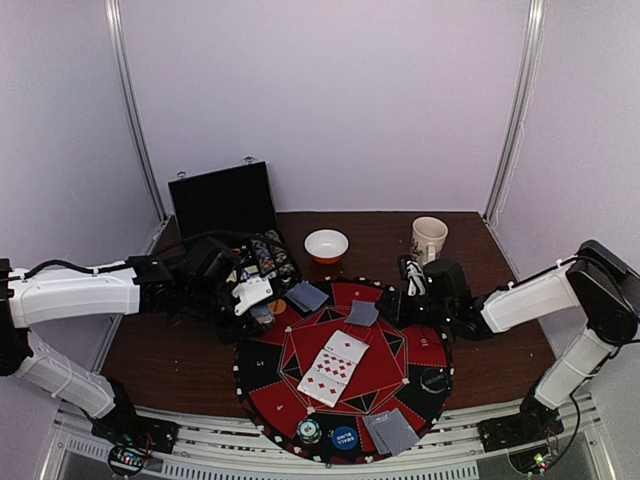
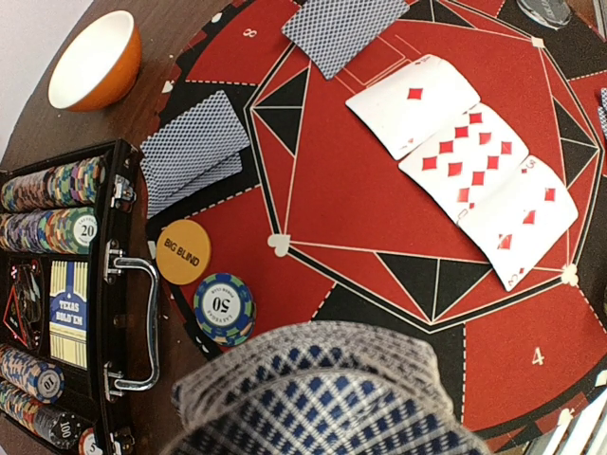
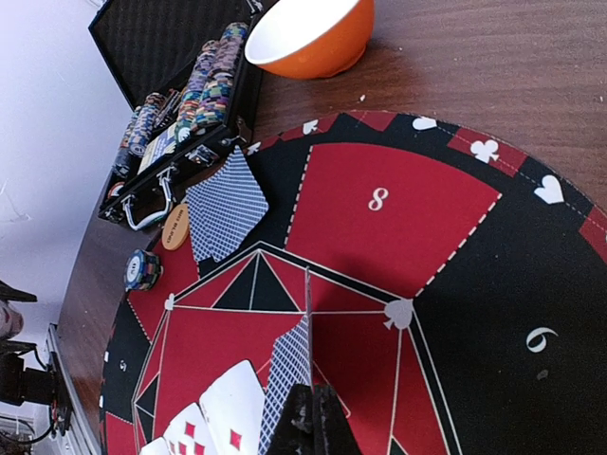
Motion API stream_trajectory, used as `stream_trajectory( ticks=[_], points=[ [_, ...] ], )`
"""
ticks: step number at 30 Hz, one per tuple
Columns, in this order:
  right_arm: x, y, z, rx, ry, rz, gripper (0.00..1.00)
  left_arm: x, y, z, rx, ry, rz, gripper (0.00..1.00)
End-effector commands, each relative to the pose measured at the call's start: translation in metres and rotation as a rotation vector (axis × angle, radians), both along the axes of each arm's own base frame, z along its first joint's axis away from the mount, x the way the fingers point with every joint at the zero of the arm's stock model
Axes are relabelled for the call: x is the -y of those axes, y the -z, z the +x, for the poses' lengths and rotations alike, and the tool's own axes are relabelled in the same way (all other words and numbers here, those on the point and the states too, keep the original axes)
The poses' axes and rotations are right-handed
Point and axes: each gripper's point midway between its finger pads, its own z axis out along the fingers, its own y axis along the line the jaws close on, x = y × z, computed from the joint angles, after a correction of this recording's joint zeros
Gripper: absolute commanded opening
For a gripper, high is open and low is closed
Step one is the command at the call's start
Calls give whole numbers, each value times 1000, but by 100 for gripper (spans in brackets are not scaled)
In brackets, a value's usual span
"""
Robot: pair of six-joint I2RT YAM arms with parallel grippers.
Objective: Distribute texas hold em gaming equipment
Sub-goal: Distribute the poker card in the community card area.
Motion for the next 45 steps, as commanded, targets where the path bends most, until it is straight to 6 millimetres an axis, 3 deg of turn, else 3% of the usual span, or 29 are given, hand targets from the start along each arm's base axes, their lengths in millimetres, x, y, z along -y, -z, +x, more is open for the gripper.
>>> stream_trajectory(
  ticks=[1,16,45],
  points=[
    [3,6,6,27,49,24,0,6,-10,6,24,-3,-37,40],
    [-5,40,-5,-40,-25,6,0,6,-11,6,28,-4,-39,40],
    [8,53,-15,-118,133,76,0,6,-11,6,26,-4,-37,40]
  ],
)
